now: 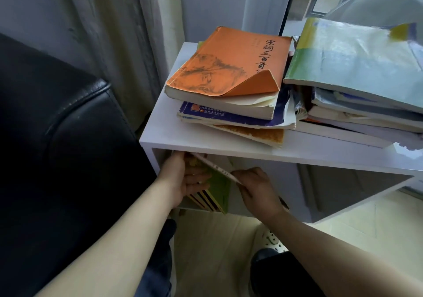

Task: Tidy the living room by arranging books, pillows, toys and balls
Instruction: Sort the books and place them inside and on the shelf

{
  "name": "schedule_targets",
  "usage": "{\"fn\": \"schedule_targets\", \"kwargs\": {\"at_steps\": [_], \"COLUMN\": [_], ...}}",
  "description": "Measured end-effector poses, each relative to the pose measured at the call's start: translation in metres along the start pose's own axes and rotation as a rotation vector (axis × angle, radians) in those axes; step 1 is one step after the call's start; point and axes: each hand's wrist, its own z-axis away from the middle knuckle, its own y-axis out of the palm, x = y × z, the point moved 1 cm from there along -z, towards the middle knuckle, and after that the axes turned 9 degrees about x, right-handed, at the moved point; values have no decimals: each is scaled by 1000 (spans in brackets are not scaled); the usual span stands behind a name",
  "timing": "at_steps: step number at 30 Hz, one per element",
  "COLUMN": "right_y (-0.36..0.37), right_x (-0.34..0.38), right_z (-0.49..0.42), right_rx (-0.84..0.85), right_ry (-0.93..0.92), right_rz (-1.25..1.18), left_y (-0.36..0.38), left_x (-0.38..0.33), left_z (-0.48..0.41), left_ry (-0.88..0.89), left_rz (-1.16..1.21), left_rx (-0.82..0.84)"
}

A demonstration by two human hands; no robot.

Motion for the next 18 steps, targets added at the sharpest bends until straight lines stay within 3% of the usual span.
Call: {"fn": "schedule_targets", "kwargs": {"at_steps": [4,6,8,11,15,18], "right_y": [-7,-8,-1,9,27,36], "right_x": [-6,-3,6,10,2,-5], "right_z": [13,15,13,8,-2,-9], "right_rx": [9,110,245,517,518,580], "right_ry": [-108,-100,57,455,541,680], "right_rz": [93,207,365,215,32,145], "left_y": [4,8,10,14,9,-2], "left_x": [4,6,11,18,21,27], "left_z": [-4,-3,-3,-4,-4,-6], "left_ry": [41,64,103,183,172,55], "left_rz": [-78,-46,-93,-229,-388,-630], "left_rx": [-125,-159,-176,-137,-15,20]}}
